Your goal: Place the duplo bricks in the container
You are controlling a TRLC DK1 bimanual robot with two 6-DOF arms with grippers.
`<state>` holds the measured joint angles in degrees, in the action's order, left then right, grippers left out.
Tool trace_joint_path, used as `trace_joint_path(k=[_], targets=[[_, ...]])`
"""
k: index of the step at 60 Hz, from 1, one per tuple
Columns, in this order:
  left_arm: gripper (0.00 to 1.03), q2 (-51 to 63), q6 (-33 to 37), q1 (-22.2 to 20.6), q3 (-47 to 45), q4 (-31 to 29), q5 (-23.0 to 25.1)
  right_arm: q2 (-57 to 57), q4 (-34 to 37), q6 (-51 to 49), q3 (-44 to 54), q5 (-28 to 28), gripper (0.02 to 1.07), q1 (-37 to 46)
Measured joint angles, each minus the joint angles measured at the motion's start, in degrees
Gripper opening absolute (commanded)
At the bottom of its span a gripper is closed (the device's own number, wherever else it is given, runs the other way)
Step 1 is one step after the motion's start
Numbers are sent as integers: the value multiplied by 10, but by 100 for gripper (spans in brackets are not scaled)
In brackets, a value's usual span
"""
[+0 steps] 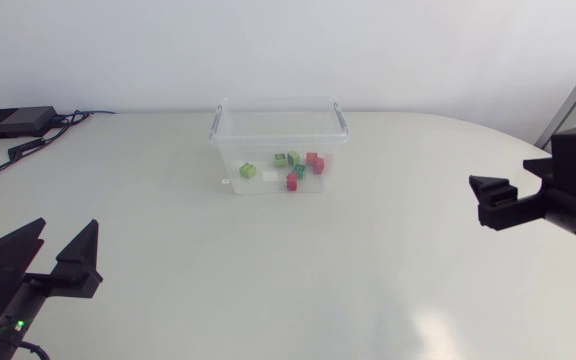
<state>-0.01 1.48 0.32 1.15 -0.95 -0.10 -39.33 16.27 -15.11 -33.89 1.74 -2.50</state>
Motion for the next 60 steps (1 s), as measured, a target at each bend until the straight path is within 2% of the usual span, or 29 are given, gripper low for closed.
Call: trace_joint_path(k=[11, 21, 60], targets=[[99, 0, 0, 0, 0, 0, 0, 55, 0, -20, 42, -24, 102, 9], [99, 0, 0, 0, 0, 0, 0, 104, 2, -34, 65, -89, 102, 65], [99, 0, 0, 0, 0, 0, 0, 293, -97, 64, 238, -48, 102, 46]])
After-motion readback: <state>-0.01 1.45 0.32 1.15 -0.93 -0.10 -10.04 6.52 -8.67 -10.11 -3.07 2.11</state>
